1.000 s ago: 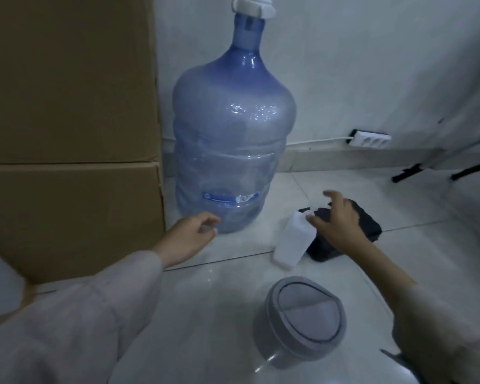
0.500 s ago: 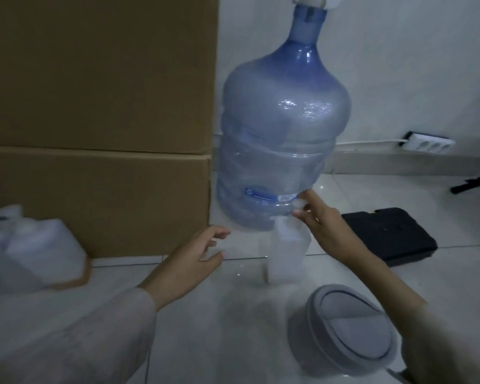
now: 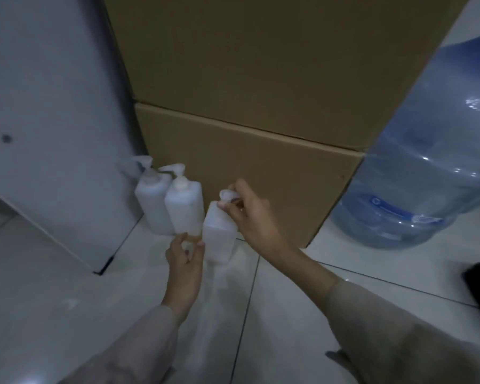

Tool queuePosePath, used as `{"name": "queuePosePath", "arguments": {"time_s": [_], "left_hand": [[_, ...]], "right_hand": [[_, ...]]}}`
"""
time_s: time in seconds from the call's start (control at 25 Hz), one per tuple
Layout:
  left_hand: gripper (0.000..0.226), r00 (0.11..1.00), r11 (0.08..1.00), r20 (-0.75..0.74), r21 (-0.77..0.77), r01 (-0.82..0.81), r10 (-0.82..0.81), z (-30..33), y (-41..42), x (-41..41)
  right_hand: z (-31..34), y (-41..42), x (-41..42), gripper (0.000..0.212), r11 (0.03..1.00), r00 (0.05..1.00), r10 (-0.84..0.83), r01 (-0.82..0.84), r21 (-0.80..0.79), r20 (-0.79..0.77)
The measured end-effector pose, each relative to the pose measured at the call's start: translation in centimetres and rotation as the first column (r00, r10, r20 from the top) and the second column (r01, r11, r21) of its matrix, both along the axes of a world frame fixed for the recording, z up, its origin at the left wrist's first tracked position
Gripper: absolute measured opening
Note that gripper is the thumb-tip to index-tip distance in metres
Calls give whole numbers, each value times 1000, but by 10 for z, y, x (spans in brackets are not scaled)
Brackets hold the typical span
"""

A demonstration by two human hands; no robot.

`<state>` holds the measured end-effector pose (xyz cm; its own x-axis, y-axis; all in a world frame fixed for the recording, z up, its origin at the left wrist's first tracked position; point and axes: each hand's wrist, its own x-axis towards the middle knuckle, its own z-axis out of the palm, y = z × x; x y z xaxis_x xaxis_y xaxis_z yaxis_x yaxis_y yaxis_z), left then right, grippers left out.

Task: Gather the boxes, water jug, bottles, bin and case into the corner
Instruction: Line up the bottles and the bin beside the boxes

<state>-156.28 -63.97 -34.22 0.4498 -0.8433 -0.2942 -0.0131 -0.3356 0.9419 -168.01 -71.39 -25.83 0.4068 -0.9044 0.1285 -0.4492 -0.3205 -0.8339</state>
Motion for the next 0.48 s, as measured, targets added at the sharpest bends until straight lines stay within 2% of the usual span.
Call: {"name": "queuePosePath", "arguments": {"time_s": [0.08, 0.16, 0.24, 0.28, 0.36, 0.44, 0.48], "left_hand": [[69, 994, 999, -101, 11, -32, 33, 2, -5, 16], [73, 975, 1000, -220, -13, -27, 23, 6, -11, 30], [68, 958, 999, -286, -38, 0, -11, 9, -20, 42], [67, 954, 998, -299, -57, 16, -33, 9, -26, 47], [80, 945, 994, -317, -92, 51, -78, 7, -37, 55], [105, 926, 992, -361, -94, 87, -115, 0, -46, 59], [112, 914, 992, -388, -97, 87, -118, -5, -50, 61]], "right_hand": [[-9, -7, 21, 14, 1000, 1000, -17, 18, -15, 8], [-20, -12, 33, 21, 996, 997, -66, 67, -50, 32], [-32, -8, 39, 45, 989, 982, -128, 138, -60, 142], [-42, -3, 41, 60, 984, 964, -171, 177, -13, 203], [-65, 9, 43, 82, 956, 938, -234, 174, 234, 256], [-88, 13, 46, 80, 803, 933, -257, 61, 593, 251], [-98, 9, 47, 72, 721, 940, -256, 32, 692, 224]]}}
